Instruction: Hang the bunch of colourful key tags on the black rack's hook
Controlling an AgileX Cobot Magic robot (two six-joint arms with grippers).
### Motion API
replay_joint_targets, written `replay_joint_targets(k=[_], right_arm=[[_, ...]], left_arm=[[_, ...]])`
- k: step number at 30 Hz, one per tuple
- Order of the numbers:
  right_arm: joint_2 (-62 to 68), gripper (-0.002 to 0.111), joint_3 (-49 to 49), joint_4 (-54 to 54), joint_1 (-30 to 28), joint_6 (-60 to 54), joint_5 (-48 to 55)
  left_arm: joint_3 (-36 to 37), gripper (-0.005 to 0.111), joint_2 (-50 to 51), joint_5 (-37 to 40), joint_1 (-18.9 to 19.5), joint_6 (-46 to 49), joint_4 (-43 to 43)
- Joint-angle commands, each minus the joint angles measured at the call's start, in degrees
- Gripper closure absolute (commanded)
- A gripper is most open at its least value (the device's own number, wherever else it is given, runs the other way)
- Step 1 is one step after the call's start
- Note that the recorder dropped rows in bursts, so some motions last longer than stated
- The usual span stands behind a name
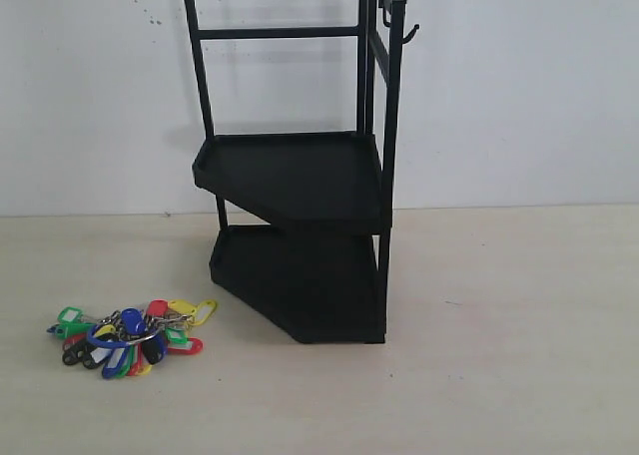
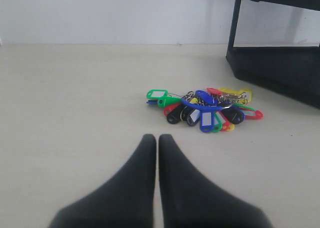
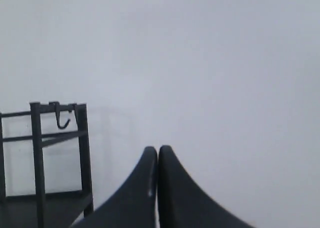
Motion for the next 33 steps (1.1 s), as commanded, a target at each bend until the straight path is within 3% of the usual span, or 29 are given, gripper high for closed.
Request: replay_joint_targets(k=[1, 8, 11, 24, 33], right_arm=[[2.0, 0.109, -9.6, 0.0, -0.4, -5.8, 7.3], [21.6, 0.109, -28.0, 0.0, -0.4, -6.9, 39.2], [28.8, 0.109, -30.7, 0.0, -0.4, -6.7, 45.3], [41.2, 0.109, -30.8, 1.3, -0.4, -4.4, 40.1], [50.0, 0.109, -30.8, 21.3, -0.4, -6.4, 31.4]], left_arm=[[-0.1, 0.102, -0.1, -0.8, 0.2, -0.6, -0.4], [-0.1, 0.102, -0.1, -0.8, 0.2, -0.6, -0.4], [-0.1, 0.102, -0.1, -0.8, 0.2, -0.6, -0.4], [-0.1, 0.102, -0.1, -0.8, 0.2, -0.6, -0.4], [-0.1, 0.102, -0.1, -0.8, 0.2, -0.6, -0.4]])
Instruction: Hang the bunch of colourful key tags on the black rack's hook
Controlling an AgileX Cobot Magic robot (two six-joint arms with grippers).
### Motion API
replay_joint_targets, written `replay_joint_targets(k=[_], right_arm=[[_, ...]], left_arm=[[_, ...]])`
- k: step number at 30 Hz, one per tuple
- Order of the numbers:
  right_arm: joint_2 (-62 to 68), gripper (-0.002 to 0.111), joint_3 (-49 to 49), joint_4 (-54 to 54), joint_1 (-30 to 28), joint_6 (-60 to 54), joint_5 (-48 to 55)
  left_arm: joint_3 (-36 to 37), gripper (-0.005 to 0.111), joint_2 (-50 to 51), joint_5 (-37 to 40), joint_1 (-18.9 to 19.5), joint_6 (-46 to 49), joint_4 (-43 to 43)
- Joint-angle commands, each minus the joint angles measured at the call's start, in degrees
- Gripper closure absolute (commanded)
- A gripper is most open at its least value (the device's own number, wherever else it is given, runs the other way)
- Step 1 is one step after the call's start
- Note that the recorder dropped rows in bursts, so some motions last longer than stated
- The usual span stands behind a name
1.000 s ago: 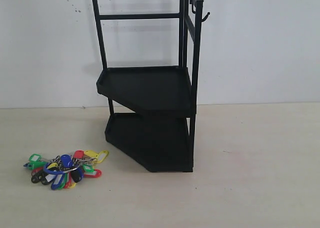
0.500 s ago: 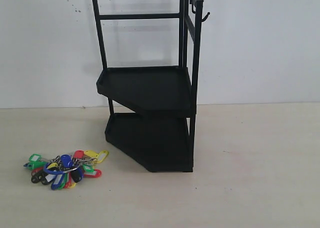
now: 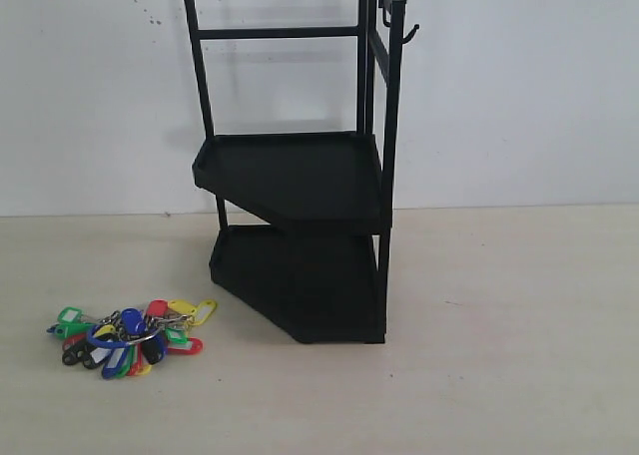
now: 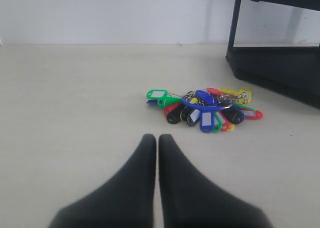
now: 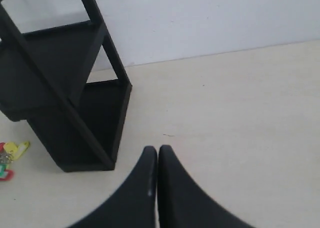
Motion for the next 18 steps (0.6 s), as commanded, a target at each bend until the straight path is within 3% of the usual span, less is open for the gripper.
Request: replay_joint_targets(k=[1, 5, 8, 14, 18], right_arm=[[5.7, 0.109, -0.4, 8.4, -0.3, -2.9, -2.3], [10.6, 0.109, -0.4, 10.0, 2.9, -3.1, -4.7], [13.5, 0.109, -0.4, 10.1, 8.8, -4.7, -9.0], [19.0, 0.109, -1.7, 9.6, 26.8, -13.0, -22.3], [24.5, 0.109, -7.4, 9.0, 34.9, -18.7, -22.6]], left_arm=[[-0.1, 0.102, -0.1, -0.8, 0.2, -0.6, -0.4], [-0.1, 0.102, -0.1, -0.8, 0.2, -0.6, -0.4], [-0.1, 0.102, -0.1, -0.8, 0.2, -0.6, -0.4], [-0.1, 0.102, -0.1, -0.8, 0.2, -0.6, -0.4], [-0.1, 0.102, -0.1, -0.8, 0.2, -0.6, -0.4]])
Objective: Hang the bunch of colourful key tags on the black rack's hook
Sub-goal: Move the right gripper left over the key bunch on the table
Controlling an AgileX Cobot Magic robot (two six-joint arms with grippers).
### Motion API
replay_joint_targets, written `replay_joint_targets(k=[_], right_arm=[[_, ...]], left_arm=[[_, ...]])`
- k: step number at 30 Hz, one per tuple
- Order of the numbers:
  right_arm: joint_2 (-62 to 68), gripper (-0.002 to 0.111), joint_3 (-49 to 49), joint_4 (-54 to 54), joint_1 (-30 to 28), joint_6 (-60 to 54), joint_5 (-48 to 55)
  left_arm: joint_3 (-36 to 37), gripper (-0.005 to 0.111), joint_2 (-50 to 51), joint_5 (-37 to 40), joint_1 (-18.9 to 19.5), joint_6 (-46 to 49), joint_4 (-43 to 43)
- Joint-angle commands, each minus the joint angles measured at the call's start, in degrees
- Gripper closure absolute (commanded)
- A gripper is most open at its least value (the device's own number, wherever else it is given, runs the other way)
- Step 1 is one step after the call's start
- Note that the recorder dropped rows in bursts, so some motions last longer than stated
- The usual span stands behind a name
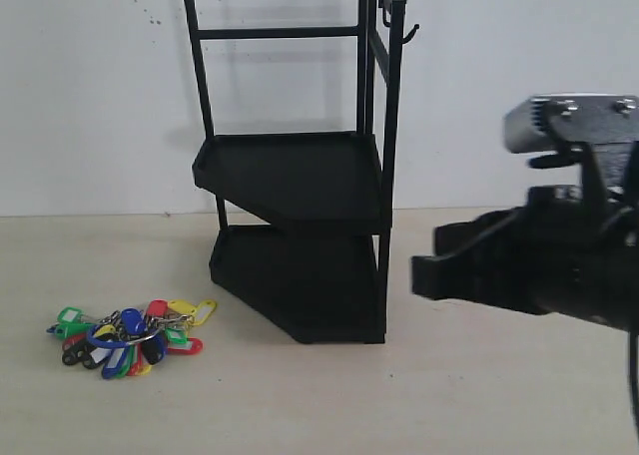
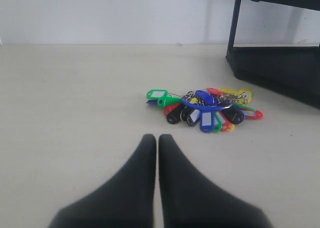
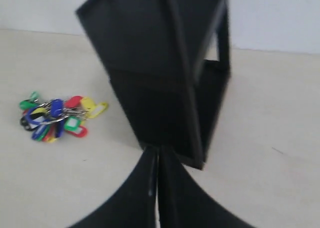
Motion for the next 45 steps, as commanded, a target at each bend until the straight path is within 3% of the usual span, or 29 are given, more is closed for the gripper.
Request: replay_joint_targets(k=[1, 9, 20, 24, 32, 45], right_arm=[[5.8, 0.109, -6.7, -0.6, 8.2, -6.7, -1.2], [19.8, 0.109, -25.4, -0.6, 12.2, -23.5, 21.7], [36.3, 0.109, -42.1, -4.7, 13.5, -25.6, 39.8], [41.1, 0.109, -46.7, -14.9, 18.0, -20.6, 40.3], [51.6, 0.109, -60.8, -45.3, 23.8, 11.2, 43.5], [71.2, 0.109, -90.7, -49.3, 23.6, 1.2, 59.1]], left_arm=[[-0.1, 0.102, -0.1, -0.8, 0.2, -0.6, -0.4], [-0.1, 0.102, -0.1, -0.8, 0.2, -0.6, -0.4], [-0.1, 0.102, -0.1, -0.8, 0.2, -0.6, -0.4], [-0.1, 0.102, -0.1, -0.8, 0.2, -0.6, -0.4], [-0.1, 0.102, -0.1, -0.8, 0.2, -0.6, -0.4], [-0.1, 0.102, -0.1, -0.8, 0.2, -0.6, -0.4]])
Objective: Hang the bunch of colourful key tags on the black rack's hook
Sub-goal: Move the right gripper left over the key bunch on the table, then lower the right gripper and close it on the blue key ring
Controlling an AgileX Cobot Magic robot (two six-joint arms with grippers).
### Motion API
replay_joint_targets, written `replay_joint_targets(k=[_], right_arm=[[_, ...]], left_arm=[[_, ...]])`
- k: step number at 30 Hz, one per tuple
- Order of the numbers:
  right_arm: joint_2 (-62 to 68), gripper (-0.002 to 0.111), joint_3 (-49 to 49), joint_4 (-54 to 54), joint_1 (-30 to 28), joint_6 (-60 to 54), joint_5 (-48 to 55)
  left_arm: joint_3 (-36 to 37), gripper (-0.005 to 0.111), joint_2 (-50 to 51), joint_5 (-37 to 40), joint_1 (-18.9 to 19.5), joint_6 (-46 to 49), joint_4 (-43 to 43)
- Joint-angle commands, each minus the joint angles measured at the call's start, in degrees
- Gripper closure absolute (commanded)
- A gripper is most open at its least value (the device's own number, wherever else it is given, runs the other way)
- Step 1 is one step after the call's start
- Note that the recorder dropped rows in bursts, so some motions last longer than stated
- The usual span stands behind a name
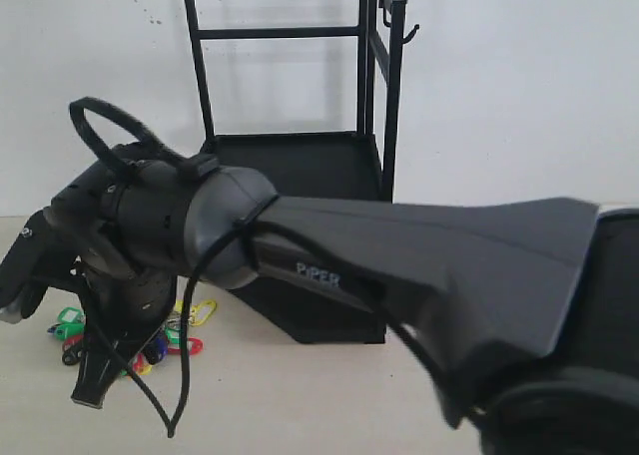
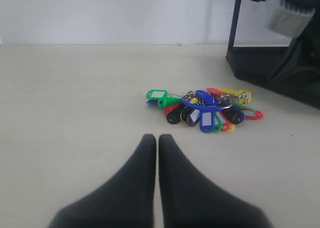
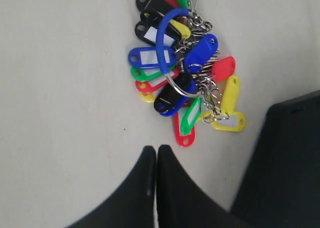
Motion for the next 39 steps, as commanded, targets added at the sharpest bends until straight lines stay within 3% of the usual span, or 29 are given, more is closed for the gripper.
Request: replay_joint_targets(k=[1, 11, 13, 15, 17, 22, 29, 32, 39], right_arm=[[5.4, 0.109, -8.1, 0.8, 0.0, -2.7, 3.7], [9.4, 0.107, -10.5, 2.2, -0.1, -13.6, -4.3], [10.2, 0.098, -10.5, 2.4, -0.3, -14.0, -6.0], [11.2, 0.074, -10.5, 2.7, -0.5, -14.0, -8.6], [12.1, 0.062, -10.5, 2.6, -0.6, -14.0, -10.4], [14.0, 0.063, -10.5, 2.5, -2.2, -12.3, -17.8], [14.8, 0.063, -10.5, 6.5, -4.2, -11.6, -18.6], [15.4, 0.063, -10.5, 12.0, -4.2, -17.2, -18.6], [16.8, 0.063, -10.5, 12.3, -4.8, -18.2, -20.2]], left_arm=[[-0.1, 0.102, -0.1, -0.8, 0.2, -0.6, -0.4], [-0.1, 0.102, -0.1, -0.8, 0.2, -0.6, -0.4], [-0.1, 0.102, -0.1, -0.8, 0.2, -0.6, -0.4], [-0.1, 0.102, -0.1, -0.8, 0.2, -0.6, -0.4], [-0.1, 0.102, -0.1, -0.8, 0.2, -0.6, -0.4], [-0.1, 0.102, -0.1, -0.8, 0.2, -0.6, -0.4], [-0.1, 0.102, -0.1, -0.8, 0.2, -0.6, -0.4], [-0.1, 0.102, -0.1, -0.8, 0.2, -0.6, -0.4], [-0.1, 0.102, -0.1, -0.8, 0.2, -0.6, -0.4]])
